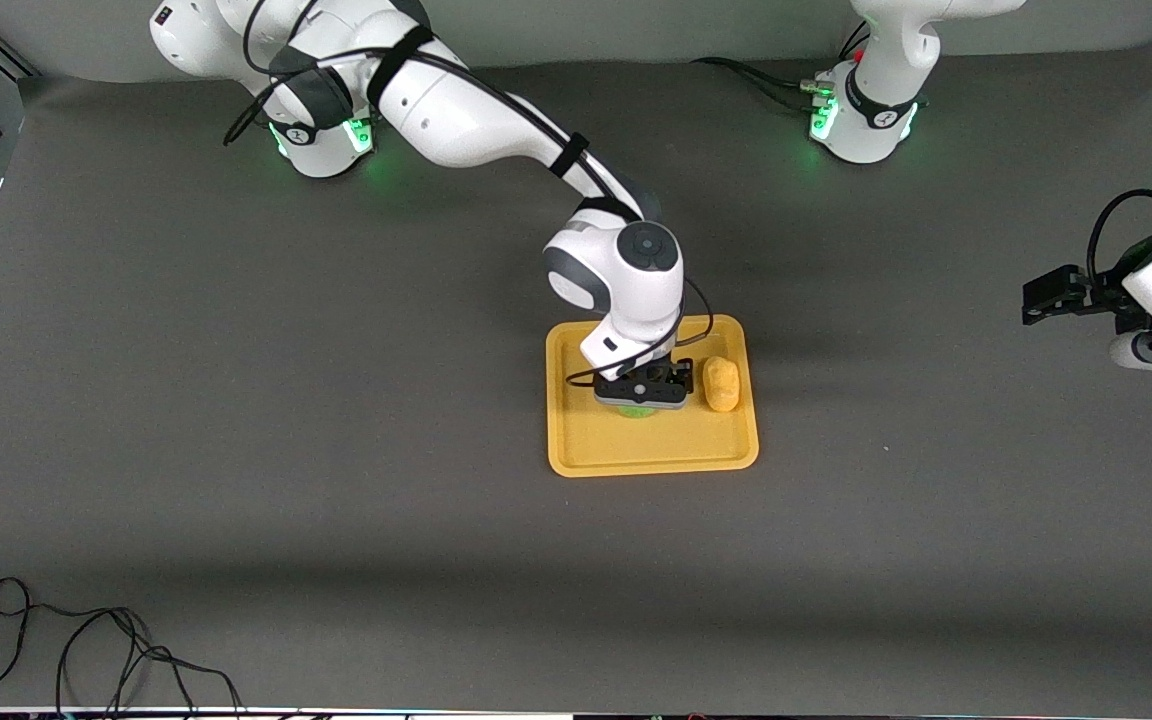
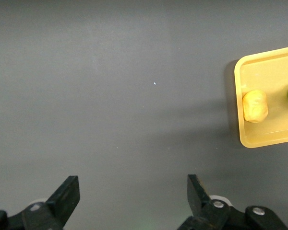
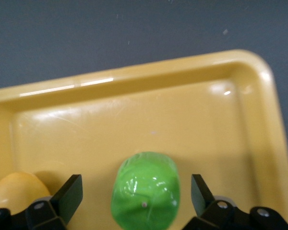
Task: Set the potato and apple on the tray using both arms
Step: 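Open the right gripper to release the apple and lift away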
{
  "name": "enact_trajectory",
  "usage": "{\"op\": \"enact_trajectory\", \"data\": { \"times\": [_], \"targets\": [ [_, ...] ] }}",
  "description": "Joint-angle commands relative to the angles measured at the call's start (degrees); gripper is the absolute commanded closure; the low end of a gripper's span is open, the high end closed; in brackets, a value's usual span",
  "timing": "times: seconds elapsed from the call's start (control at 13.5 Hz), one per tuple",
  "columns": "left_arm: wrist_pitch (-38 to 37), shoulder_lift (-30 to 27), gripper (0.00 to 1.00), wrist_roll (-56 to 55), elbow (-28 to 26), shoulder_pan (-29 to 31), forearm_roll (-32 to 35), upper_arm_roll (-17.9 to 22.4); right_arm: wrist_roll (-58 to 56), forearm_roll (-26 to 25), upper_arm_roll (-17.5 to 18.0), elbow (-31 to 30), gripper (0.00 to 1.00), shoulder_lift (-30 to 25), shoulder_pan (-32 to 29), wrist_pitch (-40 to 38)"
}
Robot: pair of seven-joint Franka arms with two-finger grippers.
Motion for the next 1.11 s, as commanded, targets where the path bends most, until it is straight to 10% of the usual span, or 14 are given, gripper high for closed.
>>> {"op": "enact_trajectory", "data": {
  "times": [0.0,0.74,1.04],
  "targets": [
    [-1.0,0.5,0.00,-0.2,1.5,-1.1,0.7,1.0,0.5,1.8,0.6,-0.8,0.00,-9.3,-2.0,-9.8],
    [0.0,0.5,0.00,0.3,1.6,-0.2,0.0,1.0,-26.0,4.1,0.0,-3.9,0.00,-32.0,-13.4,-37.8],
    [0.2,0.5,0.00,0.6,1.9,-0.4,0.5,0.9,-41.7,9.1,0.4,-19.2,0.00,-46.2,-26.0,-35.5]
  ]
}}
